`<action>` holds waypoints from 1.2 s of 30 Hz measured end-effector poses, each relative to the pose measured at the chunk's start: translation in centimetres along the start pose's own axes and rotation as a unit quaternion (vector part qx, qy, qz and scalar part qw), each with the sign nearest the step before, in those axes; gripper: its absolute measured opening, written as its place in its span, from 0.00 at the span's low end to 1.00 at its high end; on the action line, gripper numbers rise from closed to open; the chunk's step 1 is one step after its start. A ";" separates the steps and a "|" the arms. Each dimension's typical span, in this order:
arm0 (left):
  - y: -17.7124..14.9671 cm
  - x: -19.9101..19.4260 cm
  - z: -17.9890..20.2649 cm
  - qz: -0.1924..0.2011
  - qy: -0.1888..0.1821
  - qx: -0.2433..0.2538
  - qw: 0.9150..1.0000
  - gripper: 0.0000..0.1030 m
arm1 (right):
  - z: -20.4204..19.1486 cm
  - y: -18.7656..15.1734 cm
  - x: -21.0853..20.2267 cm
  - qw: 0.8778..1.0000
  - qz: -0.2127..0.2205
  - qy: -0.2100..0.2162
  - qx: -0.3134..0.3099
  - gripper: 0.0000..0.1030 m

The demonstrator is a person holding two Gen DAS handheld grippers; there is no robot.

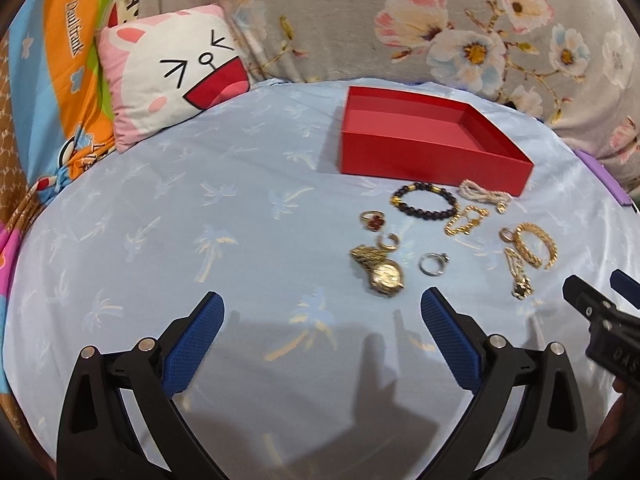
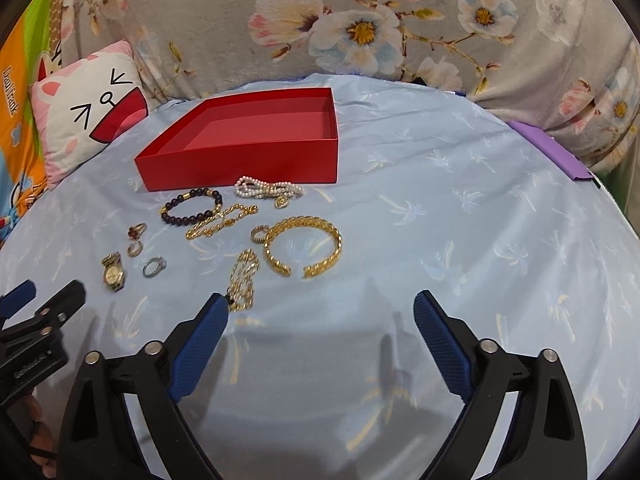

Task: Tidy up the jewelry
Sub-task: 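Grasp the gold watch with the left tool while the right tool grasps the gold cuff bangle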

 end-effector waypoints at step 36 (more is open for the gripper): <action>1.6 4.5 2.1 -0.054 -0.018 0.008 0.998 0.93 | -0.3 2.1 5.4 0.998 -0.056 0.032 0.026 0.55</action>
Point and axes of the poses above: each gripper's, at about its wrist camera, not at the fingertips, and x roughly the way its jaws point, z to its right, y to its top, the point moved 8 cm from there along x, roughly the way its jaws point, and after that the axes turned 4 degrees about -z, right-handed, at the moved point
